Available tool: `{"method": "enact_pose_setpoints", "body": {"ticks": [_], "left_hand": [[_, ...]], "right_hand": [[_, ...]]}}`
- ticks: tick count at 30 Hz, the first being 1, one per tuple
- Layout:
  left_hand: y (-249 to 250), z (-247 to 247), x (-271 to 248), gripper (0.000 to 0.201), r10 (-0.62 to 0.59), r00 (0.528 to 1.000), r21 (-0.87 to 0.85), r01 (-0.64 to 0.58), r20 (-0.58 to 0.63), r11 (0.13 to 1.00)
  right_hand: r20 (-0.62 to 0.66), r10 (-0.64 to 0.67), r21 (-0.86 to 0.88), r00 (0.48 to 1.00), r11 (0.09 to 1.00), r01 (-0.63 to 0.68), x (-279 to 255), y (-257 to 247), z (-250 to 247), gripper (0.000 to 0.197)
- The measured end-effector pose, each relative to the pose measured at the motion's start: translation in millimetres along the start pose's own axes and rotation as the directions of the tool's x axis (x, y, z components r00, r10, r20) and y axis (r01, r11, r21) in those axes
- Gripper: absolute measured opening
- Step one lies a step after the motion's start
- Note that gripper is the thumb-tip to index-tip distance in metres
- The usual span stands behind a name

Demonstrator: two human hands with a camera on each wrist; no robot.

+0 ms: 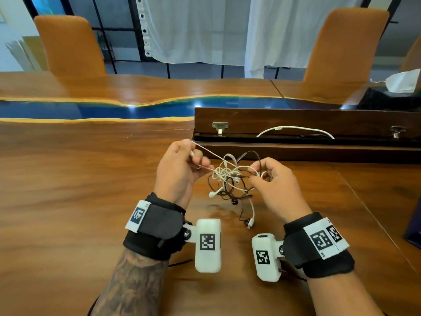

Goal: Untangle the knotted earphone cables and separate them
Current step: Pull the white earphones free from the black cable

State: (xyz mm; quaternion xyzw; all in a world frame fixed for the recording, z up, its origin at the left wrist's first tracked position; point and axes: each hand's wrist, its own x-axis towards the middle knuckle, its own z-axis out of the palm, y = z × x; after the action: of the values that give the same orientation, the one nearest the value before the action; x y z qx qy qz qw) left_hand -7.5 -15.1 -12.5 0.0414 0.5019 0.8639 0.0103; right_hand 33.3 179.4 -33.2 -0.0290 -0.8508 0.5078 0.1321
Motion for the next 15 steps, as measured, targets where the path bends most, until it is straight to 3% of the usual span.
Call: {"method": "enact_pose_setpoints", "body": {"ticks": [2, 6, 7, 9, 10, 11, 13, 15], "left_hand": [[2, -6, 3, 0.023, 0.013, 0.998, 0.018, -0.012, -0.056, 1.0], [5, -17, 6, 0.018, 0.102, 0.989, 0.284, -0.067, -0.109, 0.956], [5, -19, 6, 0.015, 0.161, 0.982, 0.404, -0.108, -0.099, 0.908], [4, -19, 6, 0.01, 0.306, 0.951, 0.648, -0.215, -0.03, 0.731], [4, -19, 5, 0.01, 0.352, 0.936, 0.711, -0.251, 0.005, 0.657], [4, -19, 5, 0.011, 0.364, 0.931, 0.727, -0.259, 0.013, 0.636], [6, -19, 5, 0.01, 0.297, 0.954, 0.621, -0.216, -0.028, 0.754], [8, -21, 7, 0.013, 0.262, 0.963, 0.552, -0.186, -0.061, 0.813]], "right_hand": [[-0.049, 0.021, -0.014, 0.999, 1.0, -0.021, 2, 2, -4, 0.016], [-0.185, 0.016, -0.026, 0.983, 0.999, -0.022, 7, 6, -12, 0.021], [-0.225, 0.019, -0.032, 0.974, 0.999, -0.027, 8, 7, -13, 0.024], [-0.281, 0.035, 0.026, 0.959, 0.999, -0.029, 9, 8, -10, 0.027], [-0.289, 0.067, 0.135, 0.955, 0.99, -0.029, 9, 7, -9, 0.024], [-0.273, 0.122, 0.289, 0.954, 0.957, -0.04, 9, 3, -9, 0.02], [-0.187, 0.213, 0.571, 0.959, 0.818, -0.07, 8, -6, -12, 0.015], [-0.162, 0.221, 0.632, 0.962, 0.772, -0.07, 8, -9, -16, 0.016]]}}
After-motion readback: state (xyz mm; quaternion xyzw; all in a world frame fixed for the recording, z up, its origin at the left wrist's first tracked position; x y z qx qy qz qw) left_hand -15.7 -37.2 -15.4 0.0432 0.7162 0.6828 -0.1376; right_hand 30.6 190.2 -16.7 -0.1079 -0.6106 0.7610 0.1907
